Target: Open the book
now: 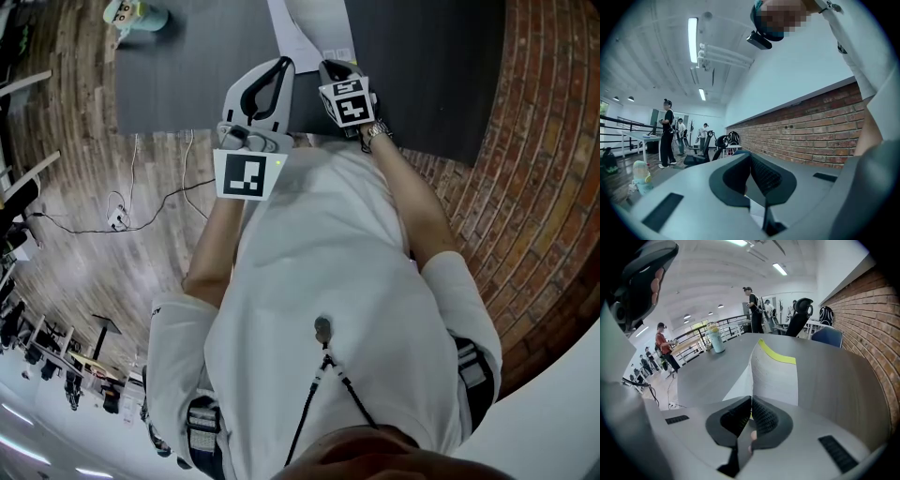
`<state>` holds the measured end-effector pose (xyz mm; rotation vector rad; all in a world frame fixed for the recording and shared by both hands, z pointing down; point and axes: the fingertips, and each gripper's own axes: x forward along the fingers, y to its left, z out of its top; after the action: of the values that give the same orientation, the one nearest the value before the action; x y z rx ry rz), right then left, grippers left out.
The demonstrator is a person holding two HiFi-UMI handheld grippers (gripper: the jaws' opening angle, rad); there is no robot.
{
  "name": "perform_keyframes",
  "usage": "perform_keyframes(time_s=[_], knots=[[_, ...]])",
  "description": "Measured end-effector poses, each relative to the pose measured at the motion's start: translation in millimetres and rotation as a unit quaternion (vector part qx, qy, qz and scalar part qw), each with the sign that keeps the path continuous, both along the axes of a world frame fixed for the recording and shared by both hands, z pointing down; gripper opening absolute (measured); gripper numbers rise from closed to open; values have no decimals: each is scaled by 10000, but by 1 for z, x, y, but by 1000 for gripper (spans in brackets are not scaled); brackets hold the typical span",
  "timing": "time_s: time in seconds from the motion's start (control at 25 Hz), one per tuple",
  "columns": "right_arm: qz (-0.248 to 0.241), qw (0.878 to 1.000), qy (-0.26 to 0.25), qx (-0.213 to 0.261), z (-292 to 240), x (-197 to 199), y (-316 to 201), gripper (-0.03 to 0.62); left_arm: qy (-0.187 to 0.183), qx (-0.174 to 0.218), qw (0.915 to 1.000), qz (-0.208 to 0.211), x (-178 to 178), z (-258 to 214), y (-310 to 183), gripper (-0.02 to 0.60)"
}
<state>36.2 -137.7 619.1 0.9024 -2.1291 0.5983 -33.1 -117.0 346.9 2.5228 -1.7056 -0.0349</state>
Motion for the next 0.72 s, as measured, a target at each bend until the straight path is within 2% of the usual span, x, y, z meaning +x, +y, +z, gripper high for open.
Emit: perform_keyframes(time_s=[0.72], knots=[[196,9997,-110,-47,3,68,-16,38,-73,-51,10000,28,56,6,-6,23]])
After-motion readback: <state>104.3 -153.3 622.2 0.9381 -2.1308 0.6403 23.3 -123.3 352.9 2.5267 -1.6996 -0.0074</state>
